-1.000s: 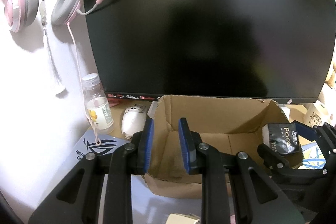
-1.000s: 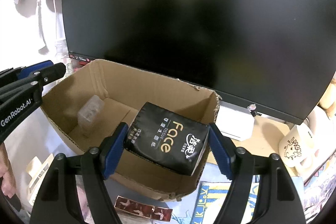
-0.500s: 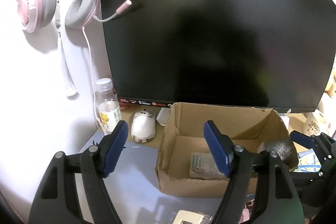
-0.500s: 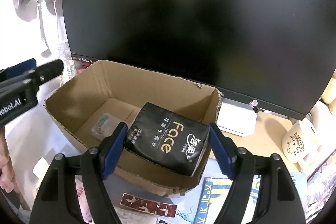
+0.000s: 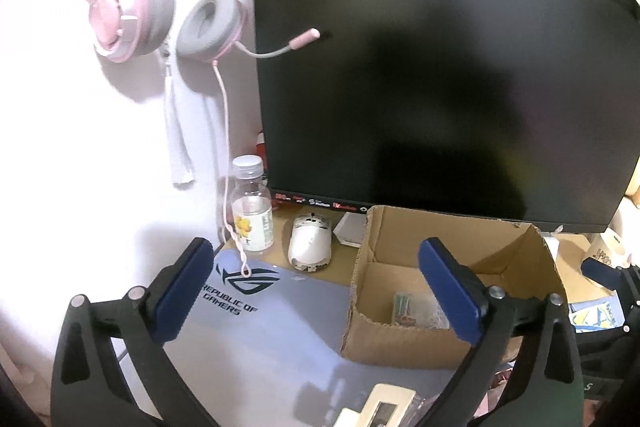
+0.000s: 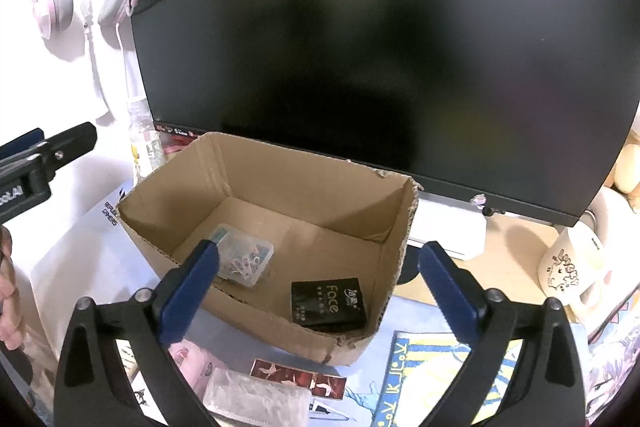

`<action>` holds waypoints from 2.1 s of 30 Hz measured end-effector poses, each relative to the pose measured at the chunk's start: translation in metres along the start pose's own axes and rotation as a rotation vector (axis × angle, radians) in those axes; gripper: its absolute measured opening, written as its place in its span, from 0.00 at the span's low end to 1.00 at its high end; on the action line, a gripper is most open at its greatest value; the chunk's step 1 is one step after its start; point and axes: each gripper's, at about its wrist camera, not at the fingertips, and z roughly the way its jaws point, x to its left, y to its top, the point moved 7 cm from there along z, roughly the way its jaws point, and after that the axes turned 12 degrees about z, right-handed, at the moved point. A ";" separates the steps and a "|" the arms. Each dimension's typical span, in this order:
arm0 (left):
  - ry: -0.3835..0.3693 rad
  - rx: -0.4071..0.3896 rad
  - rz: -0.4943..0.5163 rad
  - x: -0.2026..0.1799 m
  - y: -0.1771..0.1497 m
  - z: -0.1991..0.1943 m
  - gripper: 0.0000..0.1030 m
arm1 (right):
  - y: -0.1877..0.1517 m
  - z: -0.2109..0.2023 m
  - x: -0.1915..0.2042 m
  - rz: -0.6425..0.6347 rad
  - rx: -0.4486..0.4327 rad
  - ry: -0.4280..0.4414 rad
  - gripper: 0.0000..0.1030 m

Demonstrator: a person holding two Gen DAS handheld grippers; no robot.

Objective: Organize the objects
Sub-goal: 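Withdraw both tools from the cardboard box back toward the remaining items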

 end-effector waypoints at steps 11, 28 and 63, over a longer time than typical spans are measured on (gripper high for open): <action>-0.003 0.023 -0.019 -0.001 -0.015 -0.023 1.00 | -0.019 -0.028 -0.003 -0.055 0.029 -0.023 1.00; -0.045 0.086 0.014 -0.010 -0.048 -0.033 1.00 | -0.046 -0.056 -0.034 0.139 0.050 0.046 1.00; -0.188 0.257 0.074 -0.046 -0.098 -0.005 1.00 | -0.111 -0.034 -0.010 0.087 0.255 0.088 1.00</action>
